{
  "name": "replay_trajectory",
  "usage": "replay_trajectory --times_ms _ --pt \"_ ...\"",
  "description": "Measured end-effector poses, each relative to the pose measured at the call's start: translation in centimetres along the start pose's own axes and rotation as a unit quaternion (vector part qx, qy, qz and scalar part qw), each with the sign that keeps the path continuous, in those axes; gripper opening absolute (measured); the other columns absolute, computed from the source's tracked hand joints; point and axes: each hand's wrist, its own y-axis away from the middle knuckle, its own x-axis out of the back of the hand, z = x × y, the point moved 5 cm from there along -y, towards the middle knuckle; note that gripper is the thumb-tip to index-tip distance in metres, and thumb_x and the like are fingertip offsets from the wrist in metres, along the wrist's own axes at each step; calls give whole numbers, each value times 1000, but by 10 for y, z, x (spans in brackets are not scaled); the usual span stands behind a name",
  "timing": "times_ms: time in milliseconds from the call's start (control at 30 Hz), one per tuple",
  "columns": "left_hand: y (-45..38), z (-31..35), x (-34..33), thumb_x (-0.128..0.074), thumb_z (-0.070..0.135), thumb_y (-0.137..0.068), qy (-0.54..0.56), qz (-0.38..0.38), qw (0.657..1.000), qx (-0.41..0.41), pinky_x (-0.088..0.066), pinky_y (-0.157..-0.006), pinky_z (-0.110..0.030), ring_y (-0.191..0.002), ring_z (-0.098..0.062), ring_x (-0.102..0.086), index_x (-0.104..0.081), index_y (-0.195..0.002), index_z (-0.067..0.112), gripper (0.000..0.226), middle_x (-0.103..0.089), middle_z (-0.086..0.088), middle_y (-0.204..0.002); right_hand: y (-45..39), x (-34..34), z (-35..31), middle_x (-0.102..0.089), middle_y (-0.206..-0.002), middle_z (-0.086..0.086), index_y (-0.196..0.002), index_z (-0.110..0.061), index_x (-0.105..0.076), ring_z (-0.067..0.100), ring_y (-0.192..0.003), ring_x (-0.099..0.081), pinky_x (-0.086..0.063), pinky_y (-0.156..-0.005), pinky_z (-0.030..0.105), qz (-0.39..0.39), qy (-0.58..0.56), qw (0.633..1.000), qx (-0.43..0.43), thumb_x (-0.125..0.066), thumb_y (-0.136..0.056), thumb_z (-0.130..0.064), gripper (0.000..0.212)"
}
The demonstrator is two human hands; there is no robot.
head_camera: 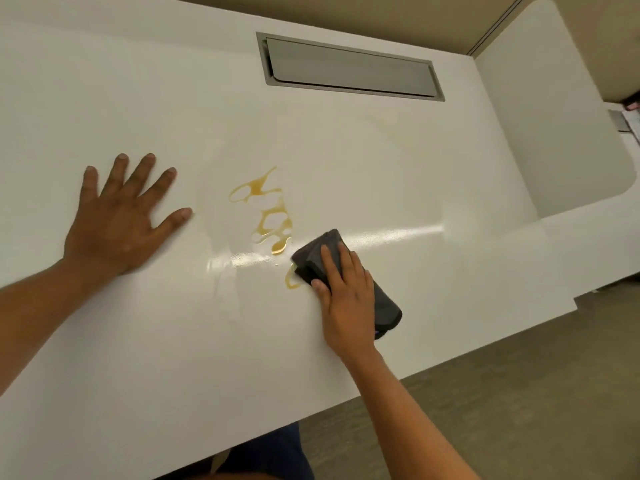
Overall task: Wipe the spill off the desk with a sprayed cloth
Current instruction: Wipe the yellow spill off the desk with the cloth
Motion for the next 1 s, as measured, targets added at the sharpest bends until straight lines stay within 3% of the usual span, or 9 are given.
replay_trajectory --times_ms 67,167,333,500,600,733,867,933,1000 --pt "0 -1 -3 -25 79 -101 0 8 1000 -3 7 -130 -48 -165 -16 -2 -33 -170 29 85 -27 -8 -181 -8 5 17 -22 -176 -1 -166 -38 -26 24 -163 -17 -10 -128 36 -13 -5 1000 -5 -39 -112 -45 56" --pt "0 -2 -7 -26 79 -103 -9 22 1000 -12 6 -130 -50 -170 -31 -16 -35 -170 27 85 -28 -8 -180 -67 26 48 -27 -174 10 -166 -28 -31 34 -160 -24 -21 -125 48 14 -7 998 -60 -46 -112 -36 56" --pt "-3 -4 -9 -23 81 -101 -15 -7 1000 2 20 -126 -43 -170 -32 -14 -30 -171 30 86 -26 -7 -181 -127 37 47 -20 -175 10 -168 -26 -22 30 -160 -21 -23 -125 48 37 24 990 -133 -36 -114 -39 58" --pt "-3 -7 -13 -21 83 -102 -22 -7 1000 7 16 -127 -46 -161 -11 6 -21 -173 29 89 -23 -4 -181 -47 8 -10 -25 -175 9 -167 -26 -27 31 -159 -25 -22 -128 46 41 7 998 -45 -41 -113 -38 58" --pt "-3 -7 -14 -20 83 -103 -28 -15 999 7 18 -127 -45 -160 -11 8 -21 -173 29 88 -22 -3 -182 11 -13 -28 -22 -176 4 -167 -33 -24 26 -161 -20 -16 -128 41 17 6 1000 0 -36 -112 -45 57" --pt "-4 -7 -13 -18 83 -103 -27 -39 999 13 27 -125 -39 -164 -13 7 -19 -173 31 88 -21 -1 -182 -25 10 6 -25 -175 6 -166 -31 -31 30 -161 -22 -17 -128 42 7 -2 1000 12 -45 -112 -40 56" --pt "-5 -7 -11 -17 83 -103 -24 -58 998 20 35 -121 -34 -171 -30 -8 -17 -173 32 87 -21 -1 -182 -96 42 47 -45 -160 13 -163 -31 -38 42 -136 -45 -40 -113 49 22 49 996 -76 -46 -108 -53 60" --pt "-4 -7 -11 -14 84 -102 -21 -57 998 20 33 -122 -36 -169 -19 5 -15 -173 33 87 -18 0 -183 -101 53 51 -58 -134 15 -157 -29 -46 41 -112 -51 -49 -95 49 38 135 990 -33 -42 -103 -64 65" --pt "-3 -7 -11 -12 85 -102 -18 -58 998 20 33 -121 -37 -169 -18 5 -16 -173 33 88 -17 0 -183 -95 55 57 -57 -129 16 -157 -26 -47 39 -110 -49 -49 -96 50 40 151 987 35 -38 -104 -66 67"
